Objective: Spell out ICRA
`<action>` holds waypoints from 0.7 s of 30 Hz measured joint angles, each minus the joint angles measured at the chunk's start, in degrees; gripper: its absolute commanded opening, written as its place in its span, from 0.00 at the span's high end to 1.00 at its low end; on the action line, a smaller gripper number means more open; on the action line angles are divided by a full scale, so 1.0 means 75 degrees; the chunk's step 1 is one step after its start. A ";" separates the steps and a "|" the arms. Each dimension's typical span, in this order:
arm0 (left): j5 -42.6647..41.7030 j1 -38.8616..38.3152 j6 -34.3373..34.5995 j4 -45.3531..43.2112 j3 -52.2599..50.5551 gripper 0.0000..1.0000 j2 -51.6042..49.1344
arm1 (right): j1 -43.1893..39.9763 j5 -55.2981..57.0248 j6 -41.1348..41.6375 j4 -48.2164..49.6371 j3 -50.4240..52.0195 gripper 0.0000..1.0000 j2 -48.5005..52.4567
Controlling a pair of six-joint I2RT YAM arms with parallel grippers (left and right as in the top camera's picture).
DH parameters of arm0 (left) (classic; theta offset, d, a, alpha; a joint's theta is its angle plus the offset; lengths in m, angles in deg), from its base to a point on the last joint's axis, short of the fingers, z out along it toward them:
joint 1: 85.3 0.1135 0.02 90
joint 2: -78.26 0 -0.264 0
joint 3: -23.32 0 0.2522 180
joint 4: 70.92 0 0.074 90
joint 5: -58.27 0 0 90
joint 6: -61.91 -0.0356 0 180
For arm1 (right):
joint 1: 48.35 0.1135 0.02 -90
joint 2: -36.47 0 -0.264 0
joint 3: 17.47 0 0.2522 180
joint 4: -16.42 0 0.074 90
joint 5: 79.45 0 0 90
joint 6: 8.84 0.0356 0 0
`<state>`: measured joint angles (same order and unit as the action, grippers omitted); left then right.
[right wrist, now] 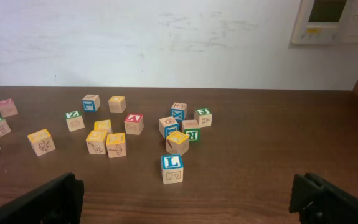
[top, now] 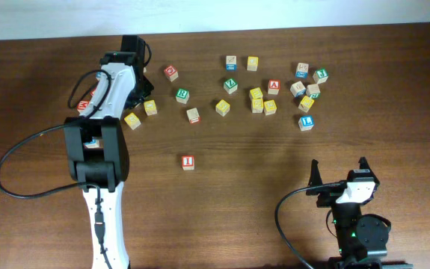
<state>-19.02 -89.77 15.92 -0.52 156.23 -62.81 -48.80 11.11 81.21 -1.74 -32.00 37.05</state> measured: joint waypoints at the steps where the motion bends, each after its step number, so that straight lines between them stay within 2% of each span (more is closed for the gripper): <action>1: 0.0000 0.0009 0.0000 0.0003 0.0000 0.73 0.0000 | 0.0000 0.0000 0.0006 0.0000 0.0000 0.02 0.0000; 5: 0.0000 0.0061 0.0000 0.0149 0.0029 0.77 0.0000 | 0.0000 0.0000 0.0003 0.0000 0.0000 0.02 0.0000; 11: -0.0003 0.0064 -0.0003 0.0726 0.0597 0.76 -0.0038 | 0.0000 0.0000 0.0006 0.0000 0.0000 0.02 0.0000; 16: -0.0114 0.0108 -0.0041 0.2215 0.1985 0.73 -0.0134 | 0.0000 0.0000 0.0006 0.0000 0.0000 0.02 0.0000; 21: -0.1247 0.0052 -0.0781 0.3605 0.3608 0.73 -0.0163 | 0.0000 0.0000 0.0003 0.0000 0.0000 0.02 0.0000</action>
<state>-28.37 -89.38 10.07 26.52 183.29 -64.03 -48.80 11.11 81.23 -1.74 -32.00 37.05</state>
